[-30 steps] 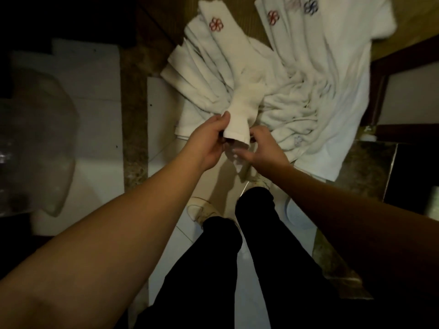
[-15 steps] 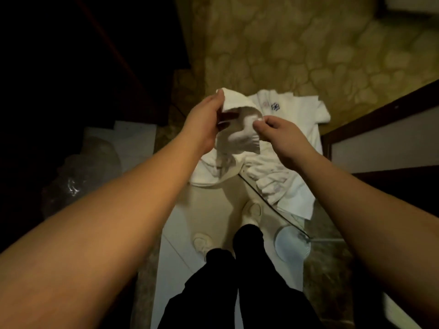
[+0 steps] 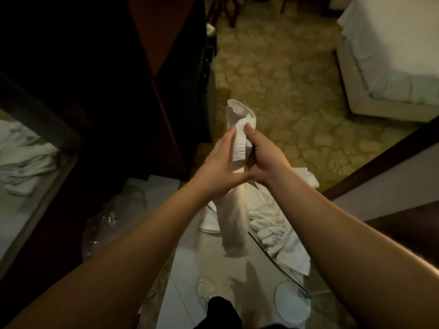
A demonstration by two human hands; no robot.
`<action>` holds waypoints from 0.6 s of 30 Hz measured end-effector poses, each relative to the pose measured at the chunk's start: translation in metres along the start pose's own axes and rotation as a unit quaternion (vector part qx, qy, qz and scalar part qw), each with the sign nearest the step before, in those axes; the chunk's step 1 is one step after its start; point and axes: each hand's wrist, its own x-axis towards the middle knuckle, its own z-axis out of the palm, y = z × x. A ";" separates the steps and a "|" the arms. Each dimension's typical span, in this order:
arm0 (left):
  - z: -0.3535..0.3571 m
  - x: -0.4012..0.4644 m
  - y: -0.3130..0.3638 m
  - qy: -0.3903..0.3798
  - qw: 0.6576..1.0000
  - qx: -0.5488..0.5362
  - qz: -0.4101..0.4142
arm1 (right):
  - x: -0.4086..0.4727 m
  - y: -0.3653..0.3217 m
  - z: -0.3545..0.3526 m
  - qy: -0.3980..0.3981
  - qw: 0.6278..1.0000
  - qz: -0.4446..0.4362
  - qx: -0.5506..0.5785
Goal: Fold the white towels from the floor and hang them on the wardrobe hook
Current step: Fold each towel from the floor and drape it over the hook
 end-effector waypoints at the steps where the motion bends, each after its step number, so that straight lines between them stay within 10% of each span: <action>1: 0.000 -0.013 0.007 0.028 0.999 0.038 0.006 | -0.011 0.000 0.007 0.000 1.000 0.007 0.009; 18: -0.076 -0.299 0.131 0.361 0.884 -0.291 -0.060 | -0.253 -0.021 0.038 -0.110 0.966 -0.045 -0.229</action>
